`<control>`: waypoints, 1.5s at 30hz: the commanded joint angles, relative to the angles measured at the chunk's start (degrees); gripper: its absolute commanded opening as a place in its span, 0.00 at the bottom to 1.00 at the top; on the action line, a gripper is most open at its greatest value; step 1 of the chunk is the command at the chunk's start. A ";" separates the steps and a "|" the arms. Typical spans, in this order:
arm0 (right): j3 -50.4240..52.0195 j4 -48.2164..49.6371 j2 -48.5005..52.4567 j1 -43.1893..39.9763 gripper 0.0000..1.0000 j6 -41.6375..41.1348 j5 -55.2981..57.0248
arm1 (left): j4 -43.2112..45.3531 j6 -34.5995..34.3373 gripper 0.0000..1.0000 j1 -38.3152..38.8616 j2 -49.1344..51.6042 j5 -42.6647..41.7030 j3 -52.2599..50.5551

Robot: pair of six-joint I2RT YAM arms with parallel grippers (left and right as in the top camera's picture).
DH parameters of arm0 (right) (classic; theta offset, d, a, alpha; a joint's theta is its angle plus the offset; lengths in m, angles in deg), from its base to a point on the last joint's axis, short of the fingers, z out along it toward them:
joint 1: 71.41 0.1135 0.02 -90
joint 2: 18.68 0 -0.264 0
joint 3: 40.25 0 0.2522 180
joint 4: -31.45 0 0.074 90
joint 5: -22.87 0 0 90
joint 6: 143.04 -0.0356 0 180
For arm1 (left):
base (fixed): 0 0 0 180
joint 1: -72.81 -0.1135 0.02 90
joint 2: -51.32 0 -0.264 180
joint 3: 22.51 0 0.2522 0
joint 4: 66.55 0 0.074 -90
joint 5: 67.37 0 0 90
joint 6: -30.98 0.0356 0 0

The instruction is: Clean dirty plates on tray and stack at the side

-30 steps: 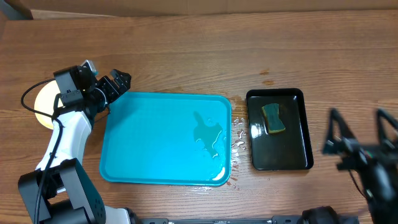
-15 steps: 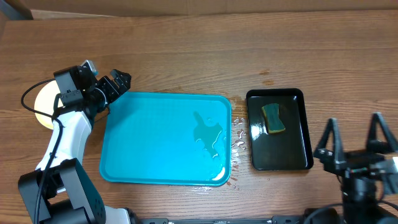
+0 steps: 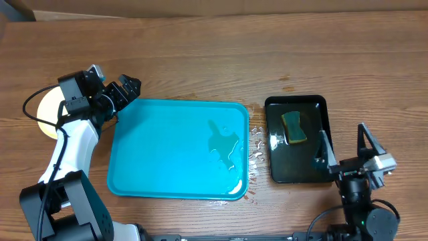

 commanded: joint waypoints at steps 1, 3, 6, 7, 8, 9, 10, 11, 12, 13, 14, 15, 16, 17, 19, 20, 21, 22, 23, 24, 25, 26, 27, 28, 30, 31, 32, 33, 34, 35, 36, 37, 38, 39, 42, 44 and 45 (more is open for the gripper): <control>3.21 0.33 -0.72 0.35 1.00 0.15 -0.33 | 0.02 0.85 1.00 0.15 -1.86 0.35 1.33; 4.17 -1.42 -0.72 0.37 1.00 0.20 -0.09 | 0.02 0.85 1.00 0.15 -1.86 0.35 1.33; 4.17 -7.54 -0.72 0.50 1.00 1.31 0.11 | 0.00 0.85 1.00 0.28 -1.86 0.35 1.33; 4.17 -9.90 -0.72 0.50 1.00 2.14 0.11 | 0.22 0.85 1.00 0.26 -1.86 0.33 1.33; 4.17 -12.15 -0.72 0.50 1.00 3.39 0.11 | 0.15 0.85 1.00 0.26 -1.84 0.37 1.31; 4.17 -14.51 -0.72 0.50 1.00 4.61 0.11 | 0.00 0.85 1.00 0.28 -1.86 0.37 1.31; 4.15 -14.64 -0.72 0.57 1.00 4.87 0.26 | 0.02 0.85 1.00 0.28 -1.86 0.35 1.31; 4.15 -14.60 -0.72 0.74 1.00 6.95 0.04 | 0.04 0.85 1.00 0.26 -1.86 0.35 1.31; 4.15 -14.60 -0.72 1.03 1.00 8.48 0.07 | 0.02 0.85 1.00 0.26 -1.86 0.37 1.31; 4.15 -14.60 -0.72 1.38 1.00 10.47 -0.07 | 0.04 0.85 1.00 0.24 -1.86 0.37 1.31; 4.15 -14.56 -0.72 1.75 1.00 12.48 -0.24 | 0.04 0.85 1.00 0.26 -1.86 0.35 1.31; 4.15 -14.56 -0.72 2.23 1.00 14.91 -0.22 | 0.02 0.85 1.00 0.26 -1.84 0.37 1.31; 4.15 -14.53 -0.72 2.47 1.00 16.11 -0.15 | 0.02 0.85 1.00 0.26 -1.86 0.35 1.31; 4.15 -14.53 -0.72 2.71 1.00 17.29 -0.09 | 0.02 0.85 1.00 0.26 -1.86 0.35 1.31; 4.15 -14.53 -0.72 2.75 1.00 17.79 -0.15 | 0.00 0.85 1.00 0.31 -1.86 0.35 1.31; 4.15 -14.51 -0.72 2.75 1.00 17.77 -0.28 | 0.07 0.85 1.00 0.33 -1.84 0.37 1.31; 4.15 -14.49 -0.72 2.75 1.00 17.70 -0.55 | 0.02 0.85 1.00 0.33 -1.84 0.37 1.31; 4.15 -14.47 -0.72 2.75 1.00 17.20 -0.59 | 0.04 0.85 1.00 0.33 -1.84 0.35 1.31; 4.15 -14.47 -0.72 2.75 1.00 16.44 -0.55 | 0.02 0.85 1.00 0.33 -1.84 0.35 1.31; 4.15 -14.47 -0.72 2.75 1.00 16.22 -0.57 | 0.02 0.85 1.00 0.35 -1.84 0.35 1.31; 4.15 -14.45 -0.72 2.75 1.00 16.04 -0.57 | 0.02 0.85 1.00 0.33 -1.84 0.35 1.31; 4.15 -14.45 -0.72 2.75 1.00 16.06 -0.57 | 0.04 0.85 1.00 0.33 -1.84 0.37 1.31; 4.15 -14.45 -0.72 2.73 1.00 16.06 -0.48 | 0.02 0.85 1.00 0.31 -1.84 0.37 1.31; 4.15 -14.47 -0.72 2.75 1.00 16.04 -0.26 | 0.02 0.85 1.00 0.33 -1.84 0.37 1.31; 4.15 -14.47 -0.72 2.56 1.00 16.04 -0.07 | 0.02 0.85 1.00 0.35 -1.84 0.35 1.31; 4.15 -14.47 -0.72 2.27 1.00 16.00 -0.15 | 0.02 0.85 1.00 0.37 -1.84 0.35 1.31; 4.15 -14.47 -0.72 1.95 1.00 16.06 -0.09 | 0.02 0.85 1.00 0.37 -1.84 0.35 1.31; 4.15 -14.47 -0.72 1.64 1.00 16.06 -0.11 | 0.02 0.85 1.00 0.37 -1.84 0.35 1.31; 4.15 -14.47 -0.72 1.53 1.00 16.06 -0.09 | 0.02 0.85 1.00 0.35 -1.84 0.37 1.31; 4.15 -14.47 -0.72 1.57 1.00 16.06 -0.11 | 0.02 0.85 1.00 0.35 -1.84 0.37 1.31; 4.15 -14.47 -0.68 1.57 1.00 16.06 -0.09 | 0.02 0.85 1.00 0.37 -1.84 0.37 1.31; 4.15 -14.47 -0.68 1.57 1.00 16.06 -0.09 | 0.02 0.85 1.00 0.37 -1.84 0.35 1.31; 4.15 -14.47 -0.68 1.57 1.00 16.06 -0.09 | 0.02 0.85 1.00 0.37 -1.84 0.35 1.31; 4.15 -14.47 -0.68 1.57 1.00 16.06 -0.09 | 0.02 0.85 1.00 0.37 -1.84 0.35 1.31; 4.15 -14.47 -0.68 1.57 1.00 16.06 -0.09 | 0.02 0.85 1.00 0.37 -1.84 0.37 1.31; 4.15 -14.47 -0.68 1.57 1.00 16.06 -0.09 | 0.02 0.85 1.00 0.37 -1.84 0.35 1.31; 4.15 -14.47 -0.68 1.57 1.00 16.06 -0.11 | 0.02 0.85 1.00 0.37 -1.84 0.35 1.31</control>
